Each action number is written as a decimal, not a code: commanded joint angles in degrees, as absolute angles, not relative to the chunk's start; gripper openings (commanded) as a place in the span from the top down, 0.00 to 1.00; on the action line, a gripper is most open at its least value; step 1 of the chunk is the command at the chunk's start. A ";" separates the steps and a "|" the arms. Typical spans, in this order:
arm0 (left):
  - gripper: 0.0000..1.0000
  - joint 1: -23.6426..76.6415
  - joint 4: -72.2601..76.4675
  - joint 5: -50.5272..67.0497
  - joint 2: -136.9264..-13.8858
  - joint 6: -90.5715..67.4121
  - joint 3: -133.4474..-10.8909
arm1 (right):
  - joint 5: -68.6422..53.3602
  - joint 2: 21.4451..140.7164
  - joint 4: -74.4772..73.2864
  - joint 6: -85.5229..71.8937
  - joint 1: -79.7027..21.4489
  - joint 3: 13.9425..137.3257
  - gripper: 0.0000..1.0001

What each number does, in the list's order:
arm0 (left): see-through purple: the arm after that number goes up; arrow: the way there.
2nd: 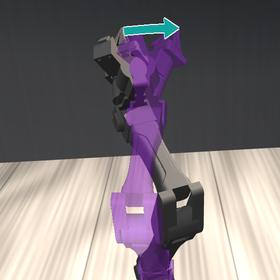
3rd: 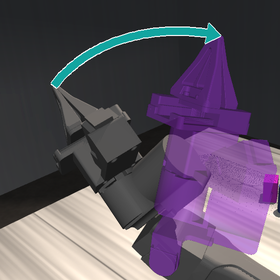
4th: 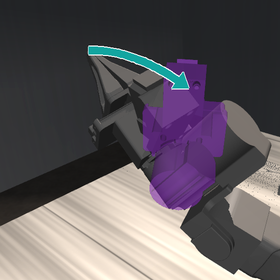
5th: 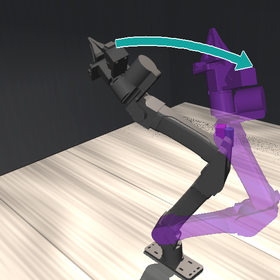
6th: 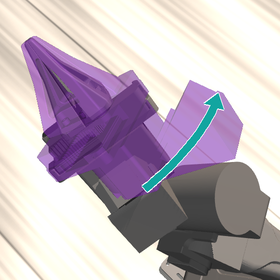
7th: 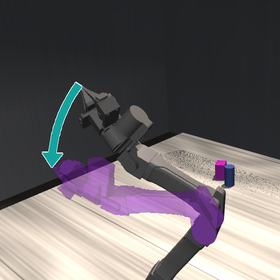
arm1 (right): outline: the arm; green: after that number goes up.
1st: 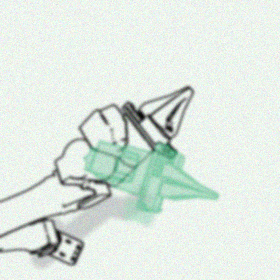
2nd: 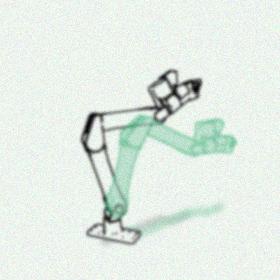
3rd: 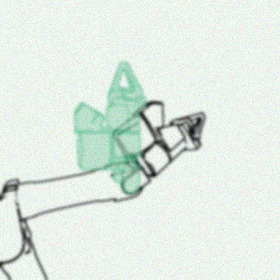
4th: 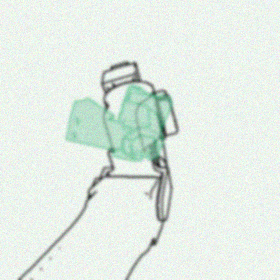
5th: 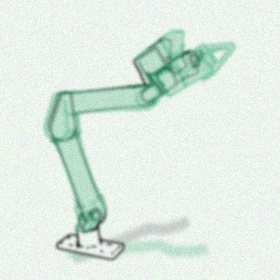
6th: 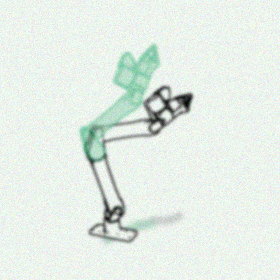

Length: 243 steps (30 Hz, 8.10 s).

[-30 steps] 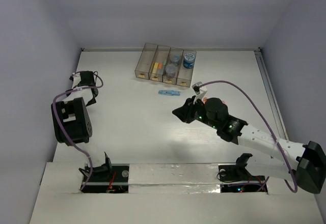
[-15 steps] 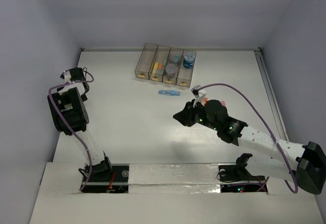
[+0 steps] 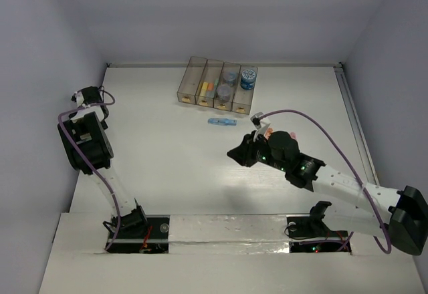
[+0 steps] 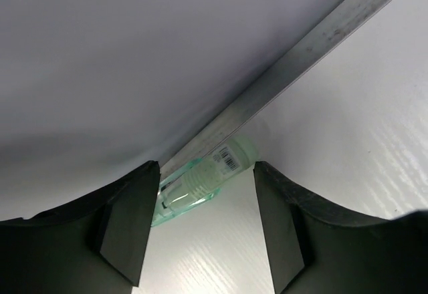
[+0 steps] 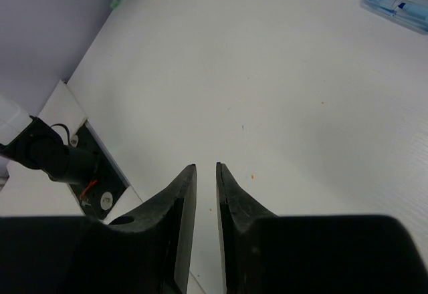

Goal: Sort the stationery into containers
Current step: Move the pen to the center of the board, then pick up the pen from the center of the board, then close the pen cap on the pen.

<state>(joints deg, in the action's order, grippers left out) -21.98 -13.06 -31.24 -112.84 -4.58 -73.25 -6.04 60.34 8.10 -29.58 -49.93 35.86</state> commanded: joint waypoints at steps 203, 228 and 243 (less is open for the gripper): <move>0.14 11.25 118.56 33.05 -80.33 -100.90 -8.70 | -13.27 93.78 53.35 -37.62 -50.01 44.30 0.94; 0.09 11.78 113.12 30.76 -72.16 -103.80 -9.67 | -11.69 95.54 53.79 -33.13 -52.73 42.19 0.94; 0.16 11.78 108.28 31.55 -69.87 -100.37 -9.49 | -12.92 90.79 48.43 -30.24 -52.73 38.76 0.98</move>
